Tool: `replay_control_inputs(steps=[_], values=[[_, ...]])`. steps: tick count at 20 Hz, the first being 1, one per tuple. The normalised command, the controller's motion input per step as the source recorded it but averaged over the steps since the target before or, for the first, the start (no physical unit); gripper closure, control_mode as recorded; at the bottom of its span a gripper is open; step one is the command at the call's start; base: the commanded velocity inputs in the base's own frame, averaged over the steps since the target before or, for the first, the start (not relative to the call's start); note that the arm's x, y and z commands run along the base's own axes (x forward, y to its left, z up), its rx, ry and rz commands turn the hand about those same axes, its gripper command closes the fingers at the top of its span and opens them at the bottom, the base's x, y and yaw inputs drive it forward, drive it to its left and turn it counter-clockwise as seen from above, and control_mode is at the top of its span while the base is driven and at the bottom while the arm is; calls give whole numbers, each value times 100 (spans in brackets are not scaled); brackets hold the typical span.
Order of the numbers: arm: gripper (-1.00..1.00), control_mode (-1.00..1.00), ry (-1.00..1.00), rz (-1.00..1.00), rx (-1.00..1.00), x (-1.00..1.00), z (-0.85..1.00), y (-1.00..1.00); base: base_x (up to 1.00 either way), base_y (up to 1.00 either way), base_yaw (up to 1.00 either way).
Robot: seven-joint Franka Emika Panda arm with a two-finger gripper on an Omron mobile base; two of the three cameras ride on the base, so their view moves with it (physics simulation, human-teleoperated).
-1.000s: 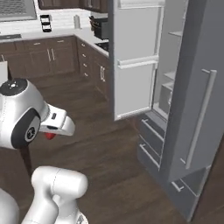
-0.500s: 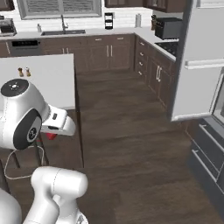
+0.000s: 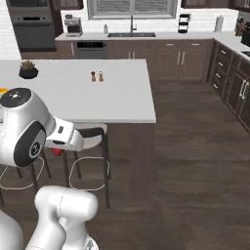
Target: Take the strawberry from the fridge and place it on top of the pancake, located on the dining counter.
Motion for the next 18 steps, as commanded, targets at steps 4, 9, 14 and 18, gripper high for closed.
replay_control_inputs(steps=[4,9,14,18], values=[[100,100,0,0,0,0,0,0,33,100,30],[100,100,0,0,0,0,0,0,43,100,24],[100,100,0,0,0,0,0,0,62,93,10],[100,100,0,0,0,0,0,0,65,83,0]])
